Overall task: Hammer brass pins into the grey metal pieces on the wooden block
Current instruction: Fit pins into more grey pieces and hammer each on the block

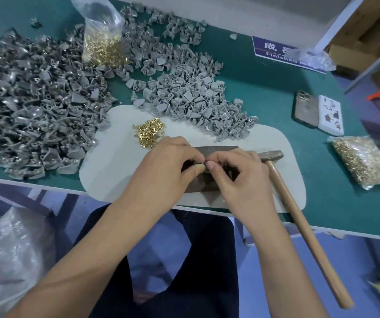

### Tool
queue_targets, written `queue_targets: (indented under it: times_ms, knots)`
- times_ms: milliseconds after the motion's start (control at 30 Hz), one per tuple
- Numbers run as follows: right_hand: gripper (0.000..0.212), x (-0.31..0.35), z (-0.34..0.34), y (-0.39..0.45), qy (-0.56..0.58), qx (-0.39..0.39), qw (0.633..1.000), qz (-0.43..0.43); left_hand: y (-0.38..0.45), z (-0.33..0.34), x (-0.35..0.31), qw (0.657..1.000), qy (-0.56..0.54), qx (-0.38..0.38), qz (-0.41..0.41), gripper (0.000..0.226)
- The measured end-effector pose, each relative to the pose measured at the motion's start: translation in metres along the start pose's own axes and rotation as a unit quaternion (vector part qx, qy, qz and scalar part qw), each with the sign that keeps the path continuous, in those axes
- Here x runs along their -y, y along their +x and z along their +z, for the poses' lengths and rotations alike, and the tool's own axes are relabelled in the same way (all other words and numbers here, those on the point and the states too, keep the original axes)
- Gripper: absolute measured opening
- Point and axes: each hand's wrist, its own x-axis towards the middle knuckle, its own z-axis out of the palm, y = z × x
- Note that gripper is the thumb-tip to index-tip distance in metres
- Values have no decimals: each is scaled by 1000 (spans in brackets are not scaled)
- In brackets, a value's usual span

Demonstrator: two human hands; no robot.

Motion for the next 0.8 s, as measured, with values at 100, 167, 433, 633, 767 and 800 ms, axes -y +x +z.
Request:
queue_targets:
  times_ms: [100,167,433,633,767,800]
  knots:
    - [16,4,-2,2,-37,12,999,-9,1,-1,1,1000,-2,-3,11,9]
    - [13,7,-4,1,-74,13,997,-12,2,-1,1,1000,-2,-8,14,8]
    - [10,27,-13,0,-232,24,971,-60,0,1,3,1000,-10,-19,8,10]
    - [15,36,-13,6,-314,55,946,-64,3,0,5,1000,0,-13,15,12]
    - [11,27,-15,10,-220,63,973,-25,3,-1,6,1000,-7,-6,10,10]
    - [12,24,-15,9,-192,59,980,-18,3,-1,6,1000,-7,-6,10,9]
